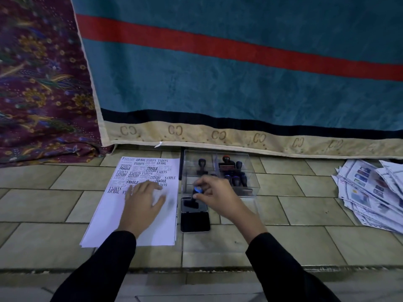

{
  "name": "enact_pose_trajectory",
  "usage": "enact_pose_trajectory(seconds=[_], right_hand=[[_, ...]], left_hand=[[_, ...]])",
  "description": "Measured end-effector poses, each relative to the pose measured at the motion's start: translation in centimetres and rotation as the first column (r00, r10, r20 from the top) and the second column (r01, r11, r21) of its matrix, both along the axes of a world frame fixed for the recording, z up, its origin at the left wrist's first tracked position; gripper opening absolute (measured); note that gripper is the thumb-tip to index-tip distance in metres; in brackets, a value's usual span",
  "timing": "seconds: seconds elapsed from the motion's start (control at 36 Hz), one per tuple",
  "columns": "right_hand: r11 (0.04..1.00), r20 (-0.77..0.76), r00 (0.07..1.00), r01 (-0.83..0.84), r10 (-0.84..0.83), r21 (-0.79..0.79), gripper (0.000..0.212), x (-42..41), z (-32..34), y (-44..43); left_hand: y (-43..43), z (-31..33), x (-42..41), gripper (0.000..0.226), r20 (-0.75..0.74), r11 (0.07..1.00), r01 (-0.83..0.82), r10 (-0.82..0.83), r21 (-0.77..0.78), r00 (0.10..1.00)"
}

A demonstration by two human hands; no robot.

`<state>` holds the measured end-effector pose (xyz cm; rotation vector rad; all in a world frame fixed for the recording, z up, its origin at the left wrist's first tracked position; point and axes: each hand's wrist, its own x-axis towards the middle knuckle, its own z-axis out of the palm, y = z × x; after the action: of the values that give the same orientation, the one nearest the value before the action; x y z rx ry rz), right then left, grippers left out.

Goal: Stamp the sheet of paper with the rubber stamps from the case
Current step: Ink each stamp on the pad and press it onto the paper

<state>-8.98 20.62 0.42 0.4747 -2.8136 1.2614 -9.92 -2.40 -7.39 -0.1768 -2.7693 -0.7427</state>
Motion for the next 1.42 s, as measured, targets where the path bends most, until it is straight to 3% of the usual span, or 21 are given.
enact_pose_trajectory(seconds=[0.11,0.28,0.61,1.0,1.22,1.28,1.36,1.42], right_hand=[[0.989,-0.126,0.989,-0.065,0.082,0.133,0.025,1.8,-1.3,-0.3],[0.984,-0.168,0.981,-0.072,0.100,0.165,0.025,2.7,-2.0,-0.4],[0.983,-0.155,0.985,-0.048,0.076,0.179,0.031,3.3,-2.1,-0.7],[0.977,-0.174,0.983,-0.017,0.055,0.214,0.011,3.9,-2.6,-1.5],[0.971,-0.133,0.991,0.025,0.007,0.239,0.014,3.4,-2.5,-1.8],[0.970,-0.142,0.990,0.033,0.001,0.239,0.014,3.6,-2.9,-1.7],[0.973,-0.130,0.991,0.062,-0.033,0.224,0.017,3.3,-2.9,-1.6],[0.967,-0.103,0.994,0.050,-0.025,0.252,0.016,3.0,-2.6,-1.7]], left_hand=[[1.5,-1.3,1.7,0.078,0.064,0.969,0.243,-0.245,0.036,0.967],[2.5,-2.3,2.3,0.109,0.135,0.948,0.311,-0.300,-0.069,0.944],[2.3,-2.8,1.9,0.099,0.147,0.941,0.332,-0.320,-0.066,0.936],[2.4,-3.1,2.1,0.099,0.130,0.945,0.324,-0.315,-0.052,0.940],[2.4,-2.9,2.2,0.098,0.134,0.941,0.336,-0.328,-0.036,0.935],[2.4,-2.5,2.3,0.091,0.152,0.943,0.329,-0.331,0.042,0.931],[2.1,-1.9,2.1,0.063,0.184,0.877,0.204,-0.309,0.435,0.933],[1.5,-1.4,1.8,0.044,0.146,0.821,0.112,-0.232,0.560,0.962]])
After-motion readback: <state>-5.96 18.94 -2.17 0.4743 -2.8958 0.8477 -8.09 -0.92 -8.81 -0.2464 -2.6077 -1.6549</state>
